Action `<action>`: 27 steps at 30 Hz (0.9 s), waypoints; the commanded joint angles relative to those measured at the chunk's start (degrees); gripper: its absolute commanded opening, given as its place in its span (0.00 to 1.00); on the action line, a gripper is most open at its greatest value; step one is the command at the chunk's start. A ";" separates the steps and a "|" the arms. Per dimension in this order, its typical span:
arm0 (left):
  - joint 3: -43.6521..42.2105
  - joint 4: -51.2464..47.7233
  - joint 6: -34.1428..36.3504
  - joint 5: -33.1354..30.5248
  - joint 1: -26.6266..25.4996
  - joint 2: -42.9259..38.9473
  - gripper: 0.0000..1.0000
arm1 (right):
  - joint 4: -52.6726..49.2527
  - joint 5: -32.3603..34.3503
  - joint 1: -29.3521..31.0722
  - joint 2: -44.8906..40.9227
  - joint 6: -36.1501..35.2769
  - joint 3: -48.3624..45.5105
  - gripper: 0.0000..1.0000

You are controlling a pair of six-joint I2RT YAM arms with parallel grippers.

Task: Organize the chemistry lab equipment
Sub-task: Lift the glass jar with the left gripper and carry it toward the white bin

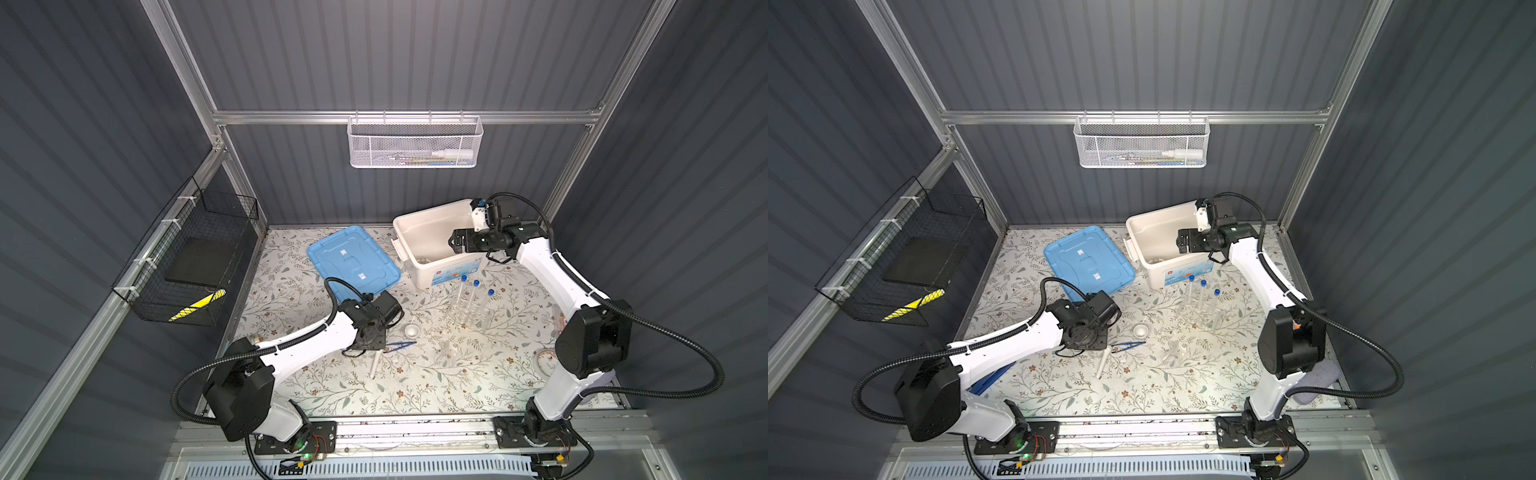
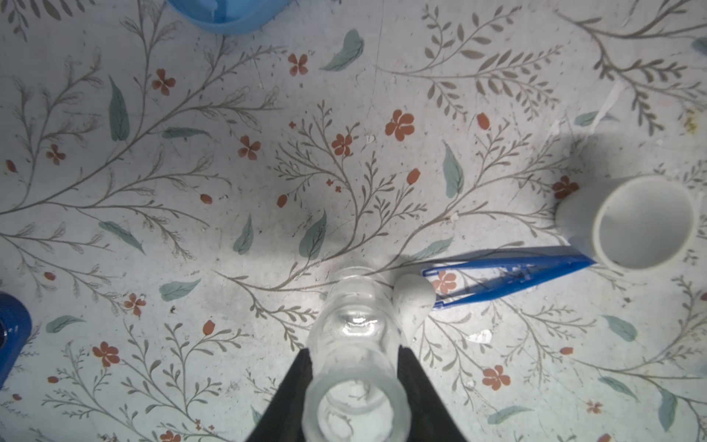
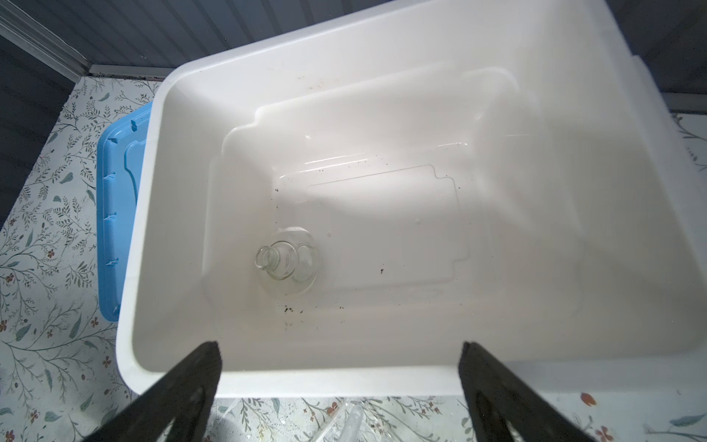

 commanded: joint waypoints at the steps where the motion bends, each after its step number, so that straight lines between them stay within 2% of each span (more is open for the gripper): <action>1: 2.99 -1.59 1.74 -2.02 -0.20 1.13 0.32 | 0.68 0.58 -0.29 -1.83 0.05 -0.71 0.99; 10: 7.56 -3.14 4.67 -4.56 0.33 1.84 0.32 | 1.29 0.48 -0.72 -2.79 -0.25 -1.12 0.99; 19: 10.75 -2.02 8.08 -4.54 2.09 2.94 0.32 | 1.54 -0.99 -2.02 -3.25 0.64 -2.03 0.99; 27: 16.90 0.95 13.82 -4.38 4.99 5.63 0.32 | 1.93 -0.32 -3.64 -4.06 0.74 -2.50 0.99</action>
